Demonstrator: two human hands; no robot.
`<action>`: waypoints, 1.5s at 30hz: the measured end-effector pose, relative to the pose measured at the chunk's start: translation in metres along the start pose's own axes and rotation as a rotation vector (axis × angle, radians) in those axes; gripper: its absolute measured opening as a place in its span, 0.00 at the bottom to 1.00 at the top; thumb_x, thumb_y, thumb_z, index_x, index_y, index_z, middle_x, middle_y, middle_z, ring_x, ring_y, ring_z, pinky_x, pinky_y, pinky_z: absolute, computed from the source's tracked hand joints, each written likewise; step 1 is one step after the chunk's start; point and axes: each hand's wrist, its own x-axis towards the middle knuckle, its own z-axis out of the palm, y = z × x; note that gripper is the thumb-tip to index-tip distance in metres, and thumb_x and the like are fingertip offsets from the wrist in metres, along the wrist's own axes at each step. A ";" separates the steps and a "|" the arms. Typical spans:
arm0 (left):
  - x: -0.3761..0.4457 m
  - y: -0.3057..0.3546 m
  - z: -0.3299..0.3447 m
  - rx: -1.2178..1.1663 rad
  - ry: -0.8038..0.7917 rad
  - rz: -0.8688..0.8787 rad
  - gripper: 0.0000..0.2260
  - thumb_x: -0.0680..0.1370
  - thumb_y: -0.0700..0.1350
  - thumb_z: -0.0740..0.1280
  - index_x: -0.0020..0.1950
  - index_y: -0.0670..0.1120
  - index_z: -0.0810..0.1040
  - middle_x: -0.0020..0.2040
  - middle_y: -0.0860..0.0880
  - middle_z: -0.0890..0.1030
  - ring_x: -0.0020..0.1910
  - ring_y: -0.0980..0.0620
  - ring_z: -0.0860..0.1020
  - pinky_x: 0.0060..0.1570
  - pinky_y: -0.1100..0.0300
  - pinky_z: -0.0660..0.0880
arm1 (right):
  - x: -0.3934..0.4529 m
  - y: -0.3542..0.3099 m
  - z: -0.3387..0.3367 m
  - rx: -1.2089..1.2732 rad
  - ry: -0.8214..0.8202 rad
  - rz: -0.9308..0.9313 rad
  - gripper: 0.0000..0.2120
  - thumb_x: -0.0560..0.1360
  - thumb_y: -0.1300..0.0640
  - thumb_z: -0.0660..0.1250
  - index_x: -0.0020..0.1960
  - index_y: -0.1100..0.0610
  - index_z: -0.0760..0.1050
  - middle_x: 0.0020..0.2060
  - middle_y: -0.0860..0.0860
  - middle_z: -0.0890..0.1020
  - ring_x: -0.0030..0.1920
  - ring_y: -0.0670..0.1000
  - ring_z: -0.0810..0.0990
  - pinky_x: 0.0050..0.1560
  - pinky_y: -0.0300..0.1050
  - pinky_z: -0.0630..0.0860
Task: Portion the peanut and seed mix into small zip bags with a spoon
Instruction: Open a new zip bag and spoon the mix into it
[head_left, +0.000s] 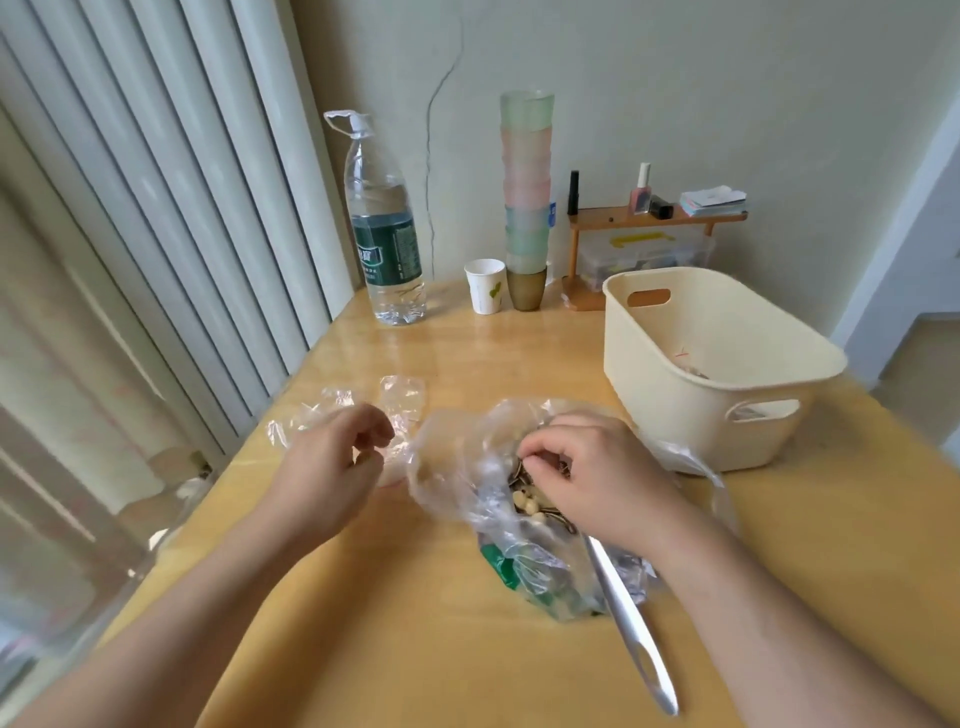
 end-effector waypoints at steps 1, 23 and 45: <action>-0.004 -0.009 0.004 0.045 -0.063 -0.001 0.14 0.76 0.39 0.68 0.49 0.60 0.76 0.50 0.61 0.79 0.48 0.59 0.76 0.45 0.65 0.70 | 0.002 -0.001 0.002 0.022 0.005 0.008 0.07 0.79 0.55 0.70 0.52 0.48 0.86 0.42 0.36 0.81 0.47 0.37 0.77 0.52 0.32 0.72; 0.007 0.108 0.003 -1.080 0.237 0.056 0.12 0.82 0.37 0.68 0.64 0.47 0.76 0.44 0.46 0.83 0.44 0.47 0.85 0.48 0.55 0.83 | -0.017 -0.002 -0.007 0.437 0.446 0.092 0.07 0.78 0.58 0.74 0.49 0.45 0.81 0.39 0.44 0.83 0.41 0.50 0.82 0.44 0.48 0.81; 0.007 0.106 0.071 -1.090 -0.032 0.069 0.10 0.76 0.40 0.79 0.50 0.52 0.82 0.44 0.44 0.82 0.44 0.46 0.81 0.49 0.50 0.80 | 0.015 -0.002 -0.021 0.533 0.115 0.250 0.08 0.76 0.48 0.74 0.49 0.33 0.84 0.52 0.43 0.85 0.53 0.47 0.86 0.60 0.53 0.82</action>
